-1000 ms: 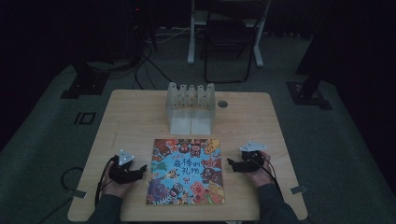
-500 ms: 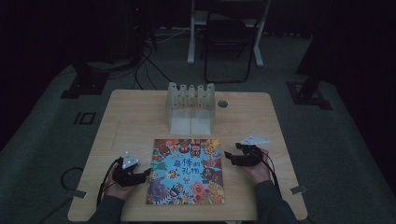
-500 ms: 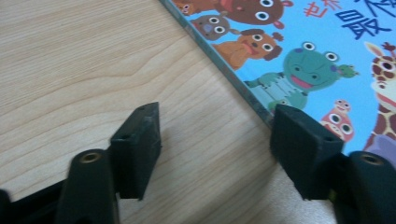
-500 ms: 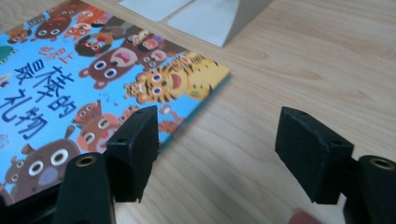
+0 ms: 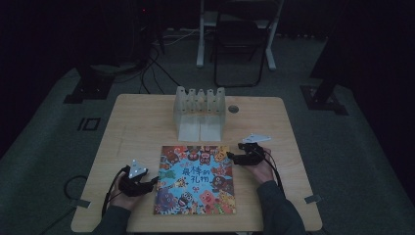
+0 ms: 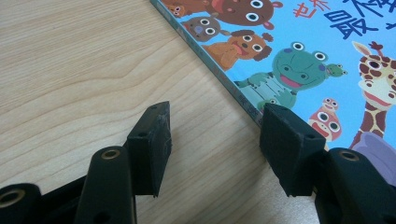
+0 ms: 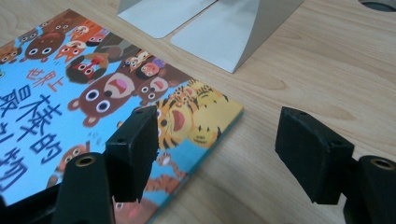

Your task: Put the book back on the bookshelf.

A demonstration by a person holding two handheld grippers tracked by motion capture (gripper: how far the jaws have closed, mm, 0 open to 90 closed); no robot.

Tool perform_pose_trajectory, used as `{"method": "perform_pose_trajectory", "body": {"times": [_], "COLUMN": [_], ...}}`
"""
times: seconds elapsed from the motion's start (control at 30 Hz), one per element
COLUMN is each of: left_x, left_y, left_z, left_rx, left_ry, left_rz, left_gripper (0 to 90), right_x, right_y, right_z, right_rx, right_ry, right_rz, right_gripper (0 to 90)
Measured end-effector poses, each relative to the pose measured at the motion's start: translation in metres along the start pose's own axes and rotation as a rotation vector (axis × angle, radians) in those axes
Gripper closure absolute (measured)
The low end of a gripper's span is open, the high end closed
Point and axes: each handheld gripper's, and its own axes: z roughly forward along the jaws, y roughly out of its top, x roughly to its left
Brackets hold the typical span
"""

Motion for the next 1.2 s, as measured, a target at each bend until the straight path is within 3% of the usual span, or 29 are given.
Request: {"method": "perform_pose_trajectory", "body": {"times": [0.5,0.67,0.77,0.9,1.2], "left_x": [-0.019,-0.023,-0.028,-0.033,-0.049], "left_y": [0.011,0.013,0.013,0.013,0.013], "left_z": [0.013,0.013,0.007,0.003,-0.003], "left_rx": [-0.002,-0.002,-0.032,-0.043,-0.067], "left_ry": [-0.040,-0.016,-0.006,-0.032,-0.087], "left_rz": [0.042,0.065,0.078,0.065,0.074], "left_gripper": [40.1,37.4,34.9,29.1,27.1], "right_x": [-0.019,-0.025,-0.028,-0.029,-0.031], "right_y": [0.005,0.007,0.005,0.002,0.002], "right_z": [0.021,0.026,0.030,0.034,0.035], "right_rx": [0.005,0.002,0.011,0.013,0.004], "right_ry": [0.027,0.041,0.043,0.070,0.093], "right_rz": [0.068,0.097,0.115,0.132,0.152], "right_gripper": [25.5,25.5,25.5,26.0,26.4]}}
